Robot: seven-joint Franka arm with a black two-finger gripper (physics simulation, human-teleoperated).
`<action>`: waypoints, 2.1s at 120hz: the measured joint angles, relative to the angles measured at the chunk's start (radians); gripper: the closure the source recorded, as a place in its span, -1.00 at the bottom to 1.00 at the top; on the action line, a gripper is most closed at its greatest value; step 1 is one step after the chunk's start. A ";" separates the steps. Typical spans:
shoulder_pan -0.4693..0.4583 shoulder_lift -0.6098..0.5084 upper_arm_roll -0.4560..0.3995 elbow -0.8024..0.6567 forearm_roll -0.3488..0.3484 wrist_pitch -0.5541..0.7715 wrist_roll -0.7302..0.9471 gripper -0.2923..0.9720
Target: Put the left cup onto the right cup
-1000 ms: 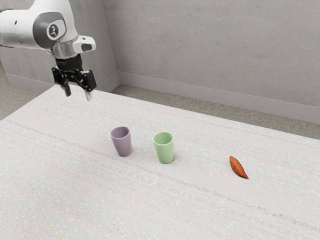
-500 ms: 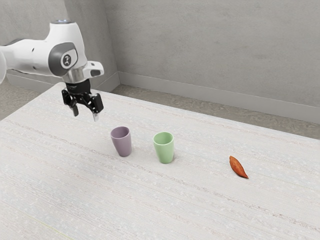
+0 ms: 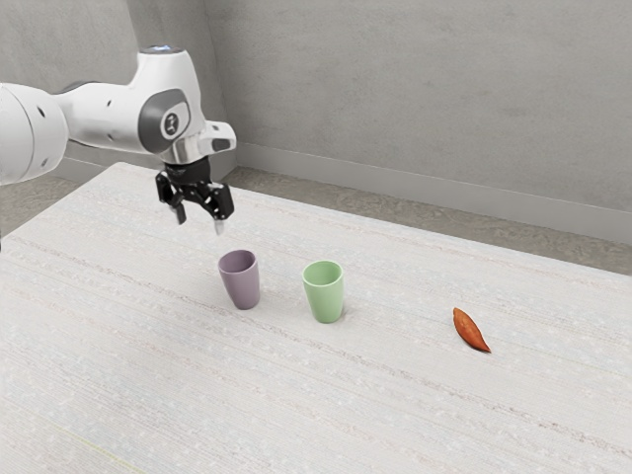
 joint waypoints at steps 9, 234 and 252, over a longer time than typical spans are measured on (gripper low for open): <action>0.012 0.028 -0.003 0.024 -0.021 -0.005 -0.001 -0.50; 0.104 0.309 -0.066 0.197 -0.097 -0.031 -0.078 -0.03; 0.103 0.311 -0.069 0.197 -0.099 -0.030 -0.080 0.08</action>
